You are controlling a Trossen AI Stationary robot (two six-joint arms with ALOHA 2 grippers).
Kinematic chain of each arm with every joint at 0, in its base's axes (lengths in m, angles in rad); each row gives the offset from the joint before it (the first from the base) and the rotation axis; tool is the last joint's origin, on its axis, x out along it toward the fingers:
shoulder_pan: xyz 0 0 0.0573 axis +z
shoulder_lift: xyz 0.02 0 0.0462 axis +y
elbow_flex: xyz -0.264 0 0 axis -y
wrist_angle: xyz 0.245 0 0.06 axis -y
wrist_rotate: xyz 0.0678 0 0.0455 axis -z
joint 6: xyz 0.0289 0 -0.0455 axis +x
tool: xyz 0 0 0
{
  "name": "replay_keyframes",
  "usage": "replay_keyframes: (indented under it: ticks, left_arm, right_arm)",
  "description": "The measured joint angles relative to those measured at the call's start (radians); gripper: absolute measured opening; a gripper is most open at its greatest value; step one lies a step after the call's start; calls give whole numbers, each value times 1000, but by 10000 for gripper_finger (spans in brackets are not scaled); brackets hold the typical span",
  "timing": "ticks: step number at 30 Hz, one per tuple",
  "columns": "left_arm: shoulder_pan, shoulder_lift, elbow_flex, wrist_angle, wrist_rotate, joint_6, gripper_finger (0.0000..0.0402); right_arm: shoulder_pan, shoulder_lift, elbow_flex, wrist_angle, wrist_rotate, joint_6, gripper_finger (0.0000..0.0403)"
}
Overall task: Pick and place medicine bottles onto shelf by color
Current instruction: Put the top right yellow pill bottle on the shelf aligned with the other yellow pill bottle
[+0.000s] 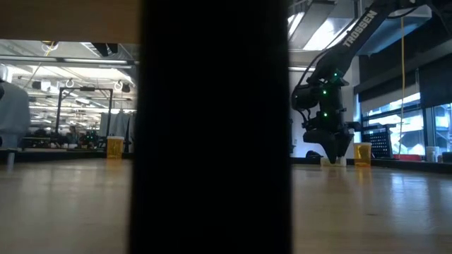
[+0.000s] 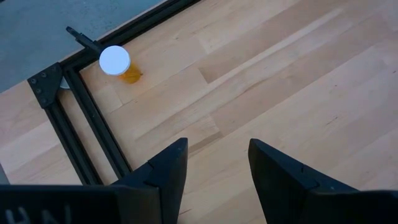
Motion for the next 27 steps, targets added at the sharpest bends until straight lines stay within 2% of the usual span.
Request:
replay_keyframes:
  ticks: [19, 27]
  left_arm:
    - [0, 0, 0, 0, 0, 0, 165]
    - [0, 0, 0, 0, 0, 0, 165]
  right_arm:
    - [0, 0, 0, -26, -26, -78, 152]
    - [0, 0, 0, -21, -24, -74, 110]
